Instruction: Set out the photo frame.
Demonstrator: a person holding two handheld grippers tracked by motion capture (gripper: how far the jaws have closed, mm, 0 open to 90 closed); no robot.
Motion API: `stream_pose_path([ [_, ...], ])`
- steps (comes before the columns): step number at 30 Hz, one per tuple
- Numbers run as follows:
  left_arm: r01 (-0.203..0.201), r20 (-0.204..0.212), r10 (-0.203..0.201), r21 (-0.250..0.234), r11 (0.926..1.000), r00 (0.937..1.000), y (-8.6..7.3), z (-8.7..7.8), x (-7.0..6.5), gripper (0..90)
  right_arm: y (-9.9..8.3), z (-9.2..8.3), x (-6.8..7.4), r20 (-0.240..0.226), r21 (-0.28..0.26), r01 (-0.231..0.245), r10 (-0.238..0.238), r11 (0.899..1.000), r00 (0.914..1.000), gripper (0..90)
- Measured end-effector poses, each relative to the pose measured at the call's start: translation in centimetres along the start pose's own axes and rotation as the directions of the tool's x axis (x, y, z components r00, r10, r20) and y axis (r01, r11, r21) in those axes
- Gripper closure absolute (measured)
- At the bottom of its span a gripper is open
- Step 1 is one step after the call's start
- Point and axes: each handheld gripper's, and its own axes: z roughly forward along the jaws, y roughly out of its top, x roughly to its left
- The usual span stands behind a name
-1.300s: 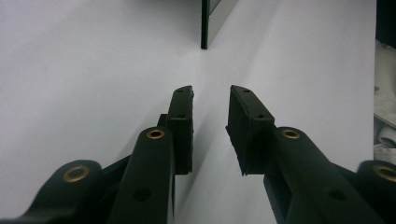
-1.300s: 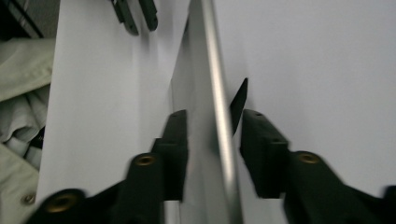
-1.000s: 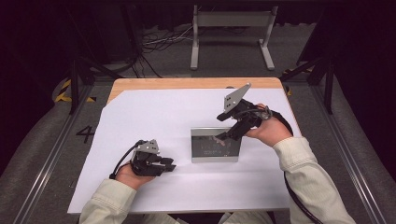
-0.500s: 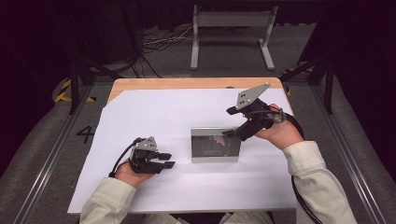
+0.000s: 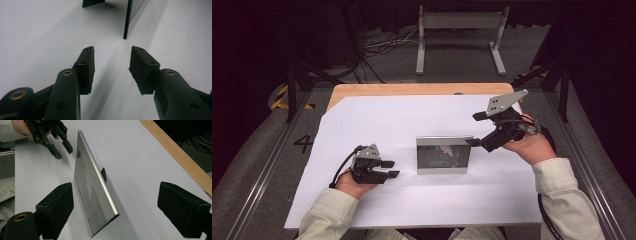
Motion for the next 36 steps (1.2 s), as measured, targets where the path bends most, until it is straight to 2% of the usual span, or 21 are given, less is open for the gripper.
stream_pose_path([
  [5,-0.001,-0.002,0.001,-0.001,1.0,1.0,0.1,0.0,0.0,55.0,-1.1,-0.8,-0.2,0.03,0.0,-0.036,0.036,0.999,0.9989,12.0],
  [17,-0.005,-0.016,0.004,-0.007,1.0,0.9999,0.0,-0.1,0.2,54.6,-3.0,-2.6,-0.4,0.073,-0.028,-0.078,0.08,0.997,0.9941,8.9],
  [26,-0.001,-0.025,0.001,-0.007,1.0,0.9997,-0.2,-0.2,0.2,54.6,-4.8,-2.5,-0.3,0.085,-0.061,-0.113,0.117,0.992,0.9894,7.5],
  [36,0.004,-0.033,-0.004,-0.019,0.9998,0.9995,-0.2,-0.4,0.3,54.5,-7.4,-2.0,-0.2,0.112,-0.105,-0.154,0.165,0.983,0.9799,6.6],
])
